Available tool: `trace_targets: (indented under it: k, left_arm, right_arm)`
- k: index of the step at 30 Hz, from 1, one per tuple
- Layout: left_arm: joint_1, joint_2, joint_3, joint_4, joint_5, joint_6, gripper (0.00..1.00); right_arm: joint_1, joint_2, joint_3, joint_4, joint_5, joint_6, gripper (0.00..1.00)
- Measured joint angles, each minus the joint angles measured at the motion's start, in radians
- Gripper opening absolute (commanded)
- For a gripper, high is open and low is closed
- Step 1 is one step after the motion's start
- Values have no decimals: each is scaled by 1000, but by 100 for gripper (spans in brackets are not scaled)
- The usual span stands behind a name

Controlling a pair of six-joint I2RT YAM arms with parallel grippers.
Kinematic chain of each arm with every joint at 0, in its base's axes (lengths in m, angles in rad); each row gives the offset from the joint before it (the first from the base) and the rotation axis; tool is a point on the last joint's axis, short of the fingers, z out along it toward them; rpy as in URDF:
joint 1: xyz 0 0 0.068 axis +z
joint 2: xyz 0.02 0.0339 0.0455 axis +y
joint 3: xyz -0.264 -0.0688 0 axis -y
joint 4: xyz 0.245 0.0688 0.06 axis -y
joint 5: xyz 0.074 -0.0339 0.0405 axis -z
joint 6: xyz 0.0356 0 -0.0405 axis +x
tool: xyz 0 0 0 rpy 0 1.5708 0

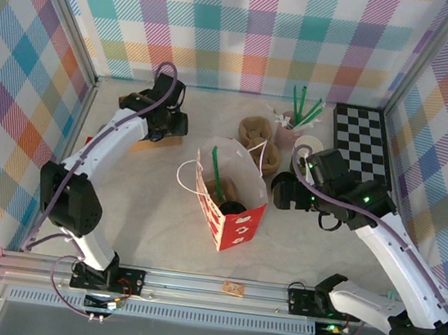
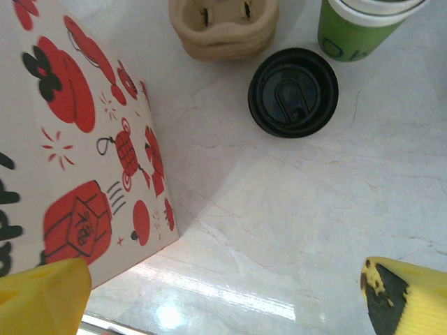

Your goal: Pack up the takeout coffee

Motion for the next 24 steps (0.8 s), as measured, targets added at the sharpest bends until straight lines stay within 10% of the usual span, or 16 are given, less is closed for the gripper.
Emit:
trace_targets:
  k: [24]
  left_arm:
    - [11, 484, 324, -31, -30, 51, 51]
  right_arm:
    - [-67, -82, -170, 47, -10, 18, 99]
